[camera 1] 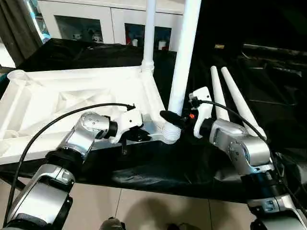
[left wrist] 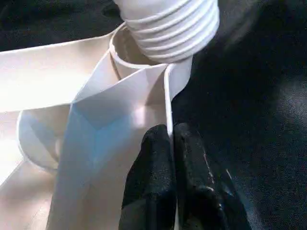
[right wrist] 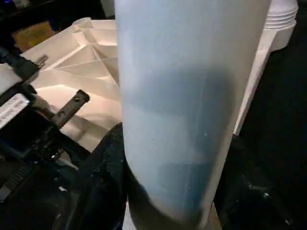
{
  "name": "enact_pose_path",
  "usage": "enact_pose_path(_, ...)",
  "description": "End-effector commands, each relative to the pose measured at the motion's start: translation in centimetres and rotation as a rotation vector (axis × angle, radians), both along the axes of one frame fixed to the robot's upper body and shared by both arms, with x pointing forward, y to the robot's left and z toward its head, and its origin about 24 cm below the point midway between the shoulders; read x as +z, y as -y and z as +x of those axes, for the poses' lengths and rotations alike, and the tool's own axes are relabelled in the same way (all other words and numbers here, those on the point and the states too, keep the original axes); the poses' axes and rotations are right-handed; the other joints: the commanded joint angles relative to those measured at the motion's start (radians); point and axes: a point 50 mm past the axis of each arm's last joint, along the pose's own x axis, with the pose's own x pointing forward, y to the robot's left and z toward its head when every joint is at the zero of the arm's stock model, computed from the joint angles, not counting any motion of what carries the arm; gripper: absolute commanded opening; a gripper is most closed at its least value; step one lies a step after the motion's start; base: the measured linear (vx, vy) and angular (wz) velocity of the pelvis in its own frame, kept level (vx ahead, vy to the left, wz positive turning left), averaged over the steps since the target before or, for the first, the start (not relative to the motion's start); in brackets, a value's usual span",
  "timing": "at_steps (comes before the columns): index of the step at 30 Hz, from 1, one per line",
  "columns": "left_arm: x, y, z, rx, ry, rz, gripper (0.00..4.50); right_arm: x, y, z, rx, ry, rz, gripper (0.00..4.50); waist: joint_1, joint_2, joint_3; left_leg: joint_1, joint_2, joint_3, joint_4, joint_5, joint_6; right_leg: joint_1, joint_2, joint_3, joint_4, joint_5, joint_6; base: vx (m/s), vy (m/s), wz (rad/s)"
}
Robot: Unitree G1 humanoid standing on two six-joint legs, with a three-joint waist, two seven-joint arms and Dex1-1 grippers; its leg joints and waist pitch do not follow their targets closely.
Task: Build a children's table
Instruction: Insert table leg to table base
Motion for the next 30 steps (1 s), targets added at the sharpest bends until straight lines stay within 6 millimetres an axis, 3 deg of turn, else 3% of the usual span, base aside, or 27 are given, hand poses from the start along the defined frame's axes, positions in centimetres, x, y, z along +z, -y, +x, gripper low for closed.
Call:
enact_pose_path(1, 0.5, 0.6, 0.2, -0.030, 0.032, -0.009, 0.00, 0.3, 0.3, 0.4, -0.009, 0.029, -0.010, 1.87, -0.005, -0.001, -0.076, 0.015, 0.020, -0.003, -0.072, -0.207, -0.017, 0.049, -0.078, 0.046, -0.076, -0.385, -0.117, 0.000, 0.000, 0.00)
enact_pose_path(7, 0.3, 0.5, 0.1, -0.035, 0.025, -0.004, 0.00, -0.6, -0.3, 1.5, -0.030, 0.010, 0.001, 1.87, -0.008, 0.003, -0.075, 0.017, 0.021, -0.003, -0.072, -0.228, -0.021, 0.049, -0.078, 0.045, -0.076, -0.378, -0.137, 0.000, 0.000, 0.00)
enact_pose_path(9, 0.3, 0.5, 0.1, -0.034, 0.026, -0.003, 0.00, -0.7, -0.5, 1.9, -0.031, 0.007, 0.002, 1.87, -0.009, -0.001, -0.075, 0.017, 0.021, -0.003, -0.073, -0.228, -0.020, 0.050, -0.078, 0.045, -0.075, -0.377, -0.137, 0.000, 0.000, 0.00)
enact_pose_path(14, 0.4, 0.4, 0.1, -0.032, 0.029, -0.004, 0.00, -0.9, -0.7, 2.2, -0.016, 0.003, 0.000, 1.87, -0.011, 0.000, -0.074, 0.018, 0.020, -0.004, -0.072, -0.240, -0.018, 0.049, -0.079, 0.045, -0.079, -0.415, -0.126, 0.000, 0.000, 0.00)
enact_pose_path(24, 0.2, 0.1, 0.0, -0.027, 0.033, 0.005, 0.00, -2.0, -0.2, 1.4, 0.025, -0.075, 0.046, 1.87, -0.010, -0.006, -0.078, 0.019, 0.023, -0.004, -0.073, -0.237, -0.016, 0.050, -0.078, 0.045, -0.075, -0.380, -0.135, 0.000, 0.000, 0.00)
enact_pose_path(30, 0.1, 0.0, 0.0, -0.025, 0.035, 0.012, 0.00, -2.2, 0.0, 1.2, 0.028, -0.072, 0.042, 1.87, -0.008, -0.003, -0.079, 0.018, 0.023, -0.003, -0.074, -0.236, -0.019, 0.050, -0.078, 0.045, -0.074, -0.364, -0.143, 0.000, 0.000, 0.00)
